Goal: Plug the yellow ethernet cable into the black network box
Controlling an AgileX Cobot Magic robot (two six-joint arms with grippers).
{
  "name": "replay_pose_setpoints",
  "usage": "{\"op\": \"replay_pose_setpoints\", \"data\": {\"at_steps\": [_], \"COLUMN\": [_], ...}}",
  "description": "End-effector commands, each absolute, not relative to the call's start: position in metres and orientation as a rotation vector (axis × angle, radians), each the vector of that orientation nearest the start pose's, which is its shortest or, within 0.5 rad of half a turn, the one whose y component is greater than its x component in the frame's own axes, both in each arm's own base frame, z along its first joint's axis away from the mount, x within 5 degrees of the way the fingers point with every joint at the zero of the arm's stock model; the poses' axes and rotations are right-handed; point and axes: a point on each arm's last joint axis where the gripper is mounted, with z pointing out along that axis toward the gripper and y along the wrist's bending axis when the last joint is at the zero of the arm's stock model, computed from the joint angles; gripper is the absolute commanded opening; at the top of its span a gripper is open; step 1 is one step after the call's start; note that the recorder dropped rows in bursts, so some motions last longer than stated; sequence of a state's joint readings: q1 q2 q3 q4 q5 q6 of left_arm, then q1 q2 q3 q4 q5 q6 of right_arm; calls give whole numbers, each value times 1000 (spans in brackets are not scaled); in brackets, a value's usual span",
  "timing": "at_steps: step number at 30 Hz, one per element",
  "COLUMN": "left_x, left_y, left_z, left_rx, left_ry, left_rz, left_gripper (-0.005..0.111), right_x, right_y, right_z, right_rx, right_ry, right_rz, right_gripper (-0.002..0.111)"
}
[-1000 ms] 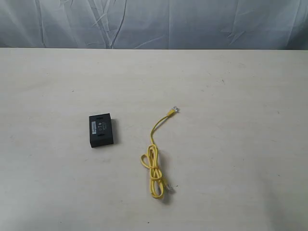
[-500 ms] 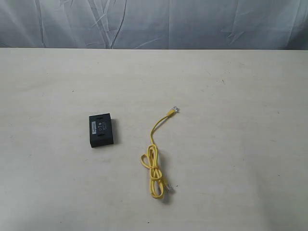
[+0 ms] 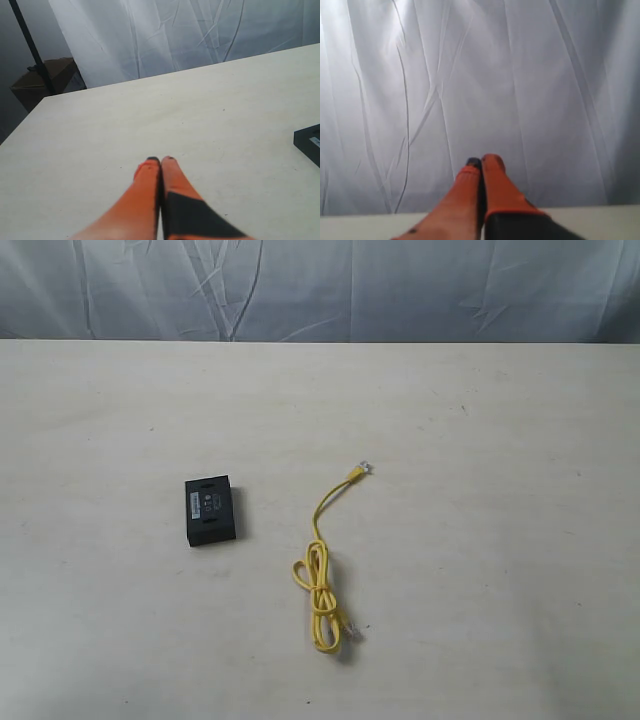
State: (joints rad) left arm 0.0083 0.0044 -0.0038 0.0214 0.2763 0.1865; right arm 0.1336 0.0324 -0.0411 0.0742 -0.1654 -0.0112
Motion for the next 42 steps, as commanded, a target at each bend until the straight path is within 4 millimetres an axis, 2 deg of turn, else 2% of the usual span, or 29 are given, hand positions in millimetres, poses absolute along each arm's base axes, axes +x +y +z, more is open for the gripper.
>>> {"op": "replay_pose_setpoints", "data": {"at_steps": [1,4,8,12,18,24,28,31,36,38,42], "left_x": [55,55,55,55,55,55,55,55,55,55,55], "left_y": [1,1,1,1,1,1,1,1,1,1,1], "left_z": [189,189,189,189,189,189,189,189,189,189,189], "left_rx": [165,165,165,165,165,165,165,165,165,165,165], "left_ry": [1745,1745,1745,1745,1745,1745,1745,1745,1745,1745,1745], "left_rz": [161,161,161,161,161,161,161,161,161,161,161], "left_gripper": [0,0,0,0,0,0,0,0,0,0,0], "right_x": [66,86,115,141,180,243,279,301,327,341,360], "right_y": [9,13,16,19,29,46,83,123,196,218,251], "right_z": [265,281,287,277,260,253,240,225,191,179,157], "right_rx": [-100,-120,-146,-147,12,53,-99,-226,-252,-110,184], "right_ry": [1586,1811,1998,2046,2204,2469,2648,2703,2785,2794,2823], "right_rz": [114,111,88,84,234,318,363,393,433,430,426], "right_gripper": [-1,-1,-1,-1,-1,-1,-1,-1,-1,-1,-1]}}
